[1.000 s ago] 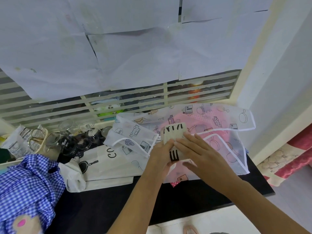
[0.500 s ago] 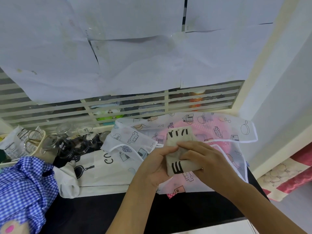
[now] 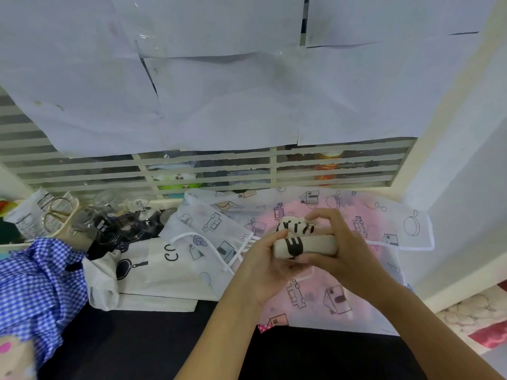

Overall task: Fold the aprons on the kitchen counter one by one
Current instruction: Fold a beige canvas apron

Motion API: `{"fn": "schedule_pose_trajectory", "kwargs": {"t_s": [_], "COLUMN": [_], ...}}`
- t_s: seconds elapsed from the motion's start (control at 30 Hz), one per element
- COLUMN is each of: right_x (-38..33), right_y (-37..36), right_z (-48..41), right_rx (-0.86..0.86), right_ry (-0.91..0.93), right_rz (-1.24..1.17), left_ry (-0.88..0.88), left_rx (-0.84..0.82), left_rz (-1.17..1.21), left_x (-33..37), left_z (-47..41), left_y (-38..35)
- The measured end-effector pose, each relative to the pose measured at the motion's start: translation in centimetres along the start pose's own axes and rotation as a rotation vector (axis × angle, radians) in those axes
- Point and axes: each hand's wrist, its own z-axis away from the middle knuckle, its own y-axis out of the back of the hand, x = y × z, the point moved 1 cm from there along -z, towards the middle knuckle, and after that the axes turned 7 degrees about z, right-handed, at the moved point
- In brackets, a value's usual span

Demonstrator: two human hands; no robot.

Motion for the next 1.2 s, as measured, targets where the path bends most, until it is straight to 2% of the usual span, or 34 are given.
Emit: {"fn": "schedule_pose_trajectory", "kwargs": {"t_s": [0.13, 0.27, 0.37, 0.47, 0.67, 0.83, 1.0, 1.1, 1.2], "right_x": [0.5, 0.7, 0.9, 1.1, 1.7, 1.7, 1.6, 2.0, 1.7], "right_y": [0.3, 0.3, 0.5, 0.6, 0.2, 0.4, 0.6, 0.2, -0.2], "right_z": [-0.6, -0.7, -1.4, -2.0, -1.5, -1.1, -1.8, -2.5, -3.0], "right_rx": [-0.073, -0.148, -0.189, -0.161, -0.055, -0.083, -0.25, -0.318, -0.351], "right_ry": [0.016, 0.029, 0.04, 0.057, 0.246, 0.278, 0.188, 0.144, 0.124], "right_rz": [-0.012, 0.16, 0.198, 0.214, 0.253, 0.256, 0.046, 0.119, 0.15], "left_ry": [-0.053, -0.157, -0.208, -0.216, -0.174, -0.134, -0.157, -0.142, -0.153], "left_rx": [0.008, 0.173, 0.256, 0.269, 0.319, 0.275, 0.15, 0.092, 0.124], "left_rz": [-0.017, -0.104, -0.072, -0.002, 0.073, 0.101, 0.07, 0.136, 0.128], "left_x": [0.4, 0.6, -0.4, -0.6, -0.1, -0.4, -0.4, -0.2, 0.3], "left_z": [-0.6, -1.2, -2.0, -2.5, -2.3, -2.3, -1.7, -1.6, -2.1], "left_y": [-0.8, -1.9, -2.7, -3.3, -3.4, -2.7, -2.2, -1.7, -1.1]}}
